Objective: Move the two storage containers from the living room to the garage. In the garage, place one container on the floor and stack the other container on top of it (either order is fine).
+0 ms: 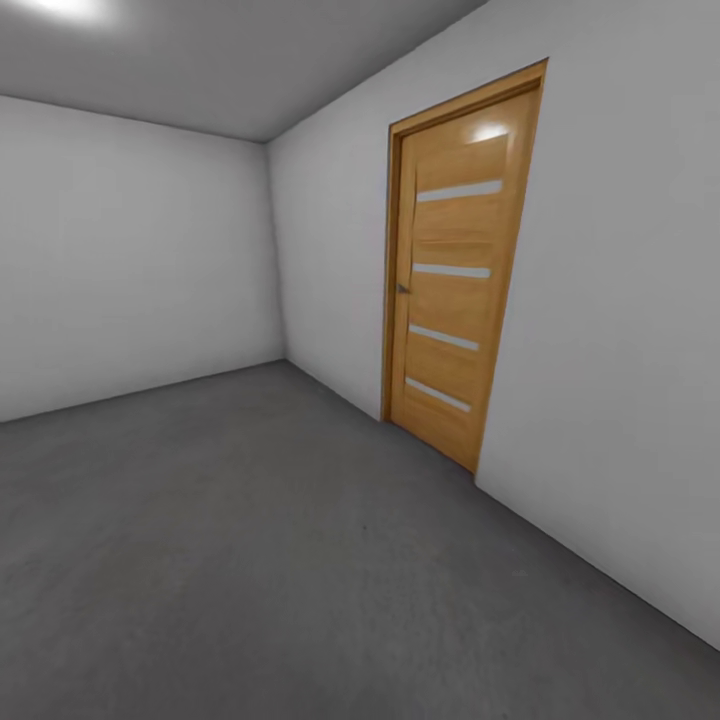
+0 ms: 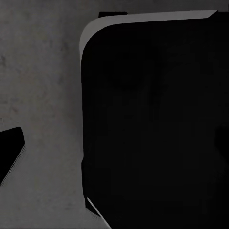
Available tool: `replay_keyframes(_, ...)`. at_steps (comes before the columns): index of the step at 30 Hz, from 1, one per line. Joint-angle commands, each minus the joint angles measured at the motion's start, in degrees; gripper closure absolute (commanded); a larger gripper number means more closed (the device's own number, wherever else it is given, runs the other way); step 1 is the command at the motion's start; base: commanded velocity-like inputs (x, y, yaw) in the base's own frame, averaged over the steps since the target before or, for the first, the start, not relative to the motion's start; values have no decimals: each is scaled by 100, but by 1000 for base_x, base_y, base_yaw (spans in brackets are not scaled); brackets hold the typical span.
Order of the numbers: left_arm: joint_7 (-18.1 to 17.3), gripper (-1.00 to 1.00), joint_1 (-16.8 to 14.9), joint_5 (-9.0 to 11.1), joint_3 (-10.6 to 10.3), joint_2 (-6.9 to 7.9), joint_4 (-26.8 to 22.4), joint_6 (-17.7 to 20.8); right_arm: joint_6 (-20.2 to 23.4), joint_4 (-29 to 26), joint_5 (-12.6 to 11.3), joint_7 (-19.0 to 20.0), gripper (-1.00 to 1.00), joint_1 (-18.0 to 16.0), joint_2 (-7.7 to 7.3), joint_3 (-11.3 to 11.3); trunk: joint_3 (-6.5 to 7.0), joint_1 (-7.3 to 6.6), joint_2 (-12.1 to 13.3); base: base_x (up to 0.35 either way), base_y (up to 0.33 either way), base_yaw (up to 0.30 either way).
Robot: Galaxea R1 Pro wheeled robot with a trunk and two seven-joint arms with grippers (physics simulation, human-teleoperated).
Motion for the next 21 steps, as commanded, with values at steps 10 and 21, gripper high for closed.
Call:
replay_keyframes(10,2,-100,0,5,4,0,-5,-3,-7,1,-50,-1,-100,-1,4,50,-7,3,-2,323,0,97)
replay_keyframes(21,2,-100,0,4,1,0,-5,-8,-8,1,-64,-6,-100,-1,1,50,-28,3,-2,323,0,253)
